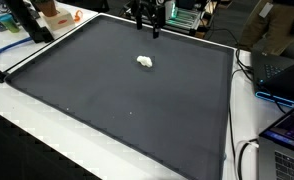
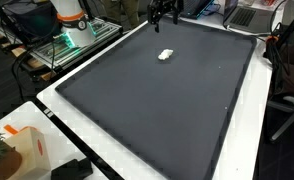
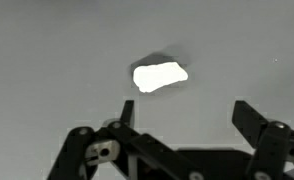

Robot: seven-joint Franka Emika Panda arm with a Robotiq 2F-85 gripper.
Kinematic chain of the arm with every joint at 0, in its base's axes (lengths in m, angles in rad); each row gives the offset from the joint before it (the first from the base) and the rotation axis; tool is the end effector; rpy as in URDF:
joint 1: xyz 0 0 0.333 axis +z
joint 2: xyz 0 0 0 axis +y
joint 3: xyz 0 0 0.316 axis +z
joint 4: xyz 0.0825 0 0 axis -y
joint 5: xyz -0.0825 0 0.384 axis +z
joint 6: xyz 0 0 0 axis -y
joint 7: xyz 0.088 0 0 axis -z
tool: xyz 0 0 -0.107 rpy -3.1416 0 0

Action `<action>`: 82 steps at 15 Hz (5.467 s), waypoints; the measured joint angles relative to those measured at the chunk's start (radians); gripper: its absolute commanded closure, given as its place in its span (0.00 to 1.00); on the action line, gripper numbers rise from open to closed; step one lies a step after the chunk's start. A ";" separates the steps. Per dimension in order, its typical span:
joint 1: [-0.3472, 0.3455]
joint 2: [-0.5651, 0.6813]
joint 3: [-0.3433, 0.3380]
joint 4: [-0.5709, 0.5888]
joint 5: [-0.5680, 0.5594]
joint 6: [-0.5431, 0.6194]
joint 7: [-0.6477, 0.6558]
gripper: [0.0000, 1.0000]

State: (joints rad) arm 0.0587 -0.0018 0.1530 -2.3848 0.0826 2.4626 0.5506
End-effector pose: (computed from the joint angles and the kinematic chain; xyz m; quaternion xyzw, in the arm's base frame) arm 0.4910 0.1054 0.3275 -0.9788 0.1990 -0.0268 0.0399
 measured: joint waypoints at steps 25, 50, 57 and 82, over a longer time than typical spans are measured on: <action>-0.012 0.318 -0.096 0.495 0.076 -0.538 -0.279 0.00; -0.084 0.721 -0.140 0.963 0.262 -1.000 -0.261 0.00; -0.085 0.783 -0.177 1.020 0.262 -1.014 -0.192 0.00; -0.075 0.957 -0.175 1.181 0.262 -0.998 -0.189 0.00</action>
State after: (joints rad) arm -0.0160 0.9551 -0.0217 -1.2033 0.3446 1.4650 0.3613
